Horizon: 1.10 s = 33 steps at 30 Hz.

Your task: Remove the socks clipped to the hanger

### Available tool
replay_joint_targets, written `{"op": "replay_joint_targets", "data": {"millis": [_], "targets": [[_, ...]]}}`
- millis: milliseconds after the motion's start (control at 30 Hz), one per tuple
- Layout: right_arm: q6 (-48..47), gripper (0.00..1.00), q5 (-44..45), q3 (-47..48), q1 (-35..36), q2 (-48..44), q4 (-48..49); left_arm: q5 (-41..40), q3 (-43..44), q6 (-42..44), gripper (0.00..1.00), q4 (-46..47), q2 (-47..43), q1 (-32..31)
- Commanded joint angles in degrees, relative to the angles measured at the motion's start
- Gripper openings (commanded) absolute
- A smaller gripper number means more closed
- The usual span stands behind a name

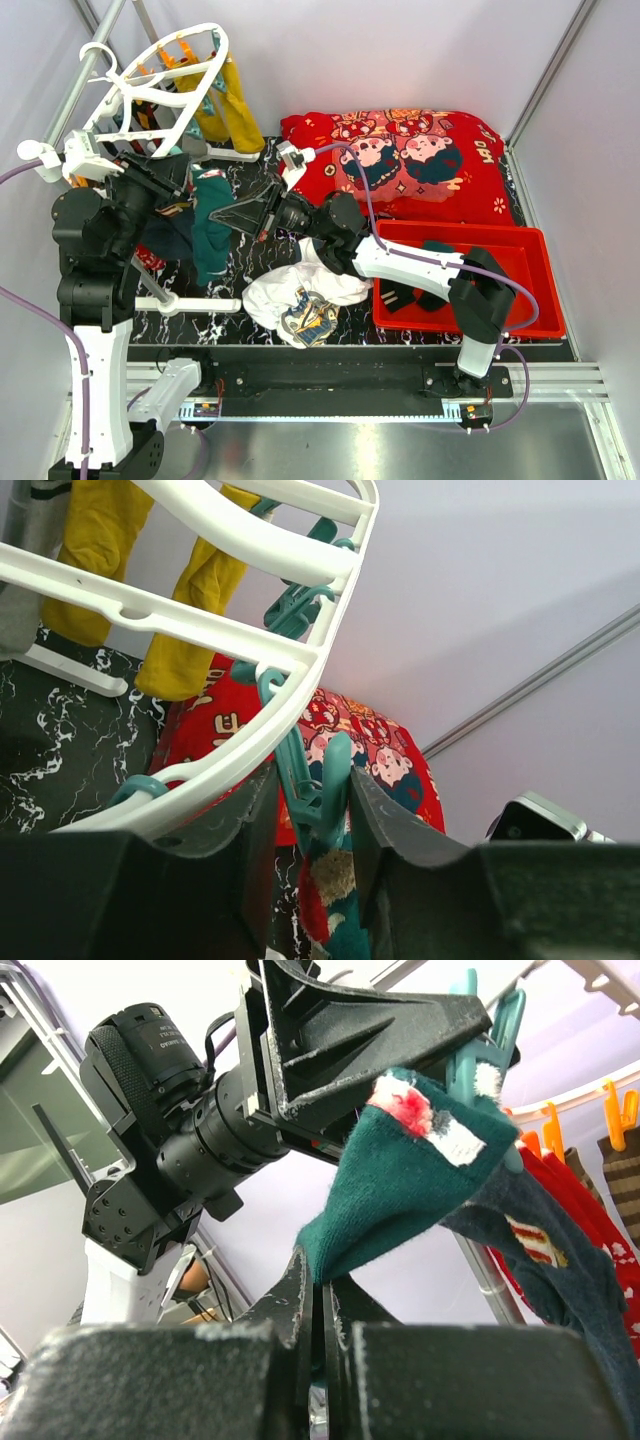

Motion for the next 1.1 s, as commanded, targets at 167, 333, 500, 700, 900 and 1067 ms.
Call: {"op": "replay_joint_targets", "data": {"millis": [167,333,500,700,900,1067], "targets": [[1.30,0.00,-1.26,-0.60,-0.62,-0.26,4.55,0.15,-0.09,0.11,0.20,3.60,-0.68,0.42],[1.92,0.00,-1.00,-1.65,-0.80,-0.34,5.51,-0.03,-0.01,0.28,0.16,3.33,-0.51,0.42],[2.62,0.00,1.28,-7.09,-1.59,-2.97,4.83,0.14,-0.01,0.46,0.28,3.24,-0.68,0.33],[4.91,0.02,10.41,-18.95,-5.89,-14.04,-10.53,0.93,-0.18,0.46,0.51,2.98,-0.94,0.42],[-3.27,0.04,19.81,-33.55,-8.79,-27.83,-21.75,6.82,-0.62,-0.42,0.62,4.03,-0.42,0.42],[-2.73,0.09,39.11,-35.92,-12.49,-41.46,-50.26,9.81,-0.80,-0.24,0.66,4.56,-0.51,0.42]]}}
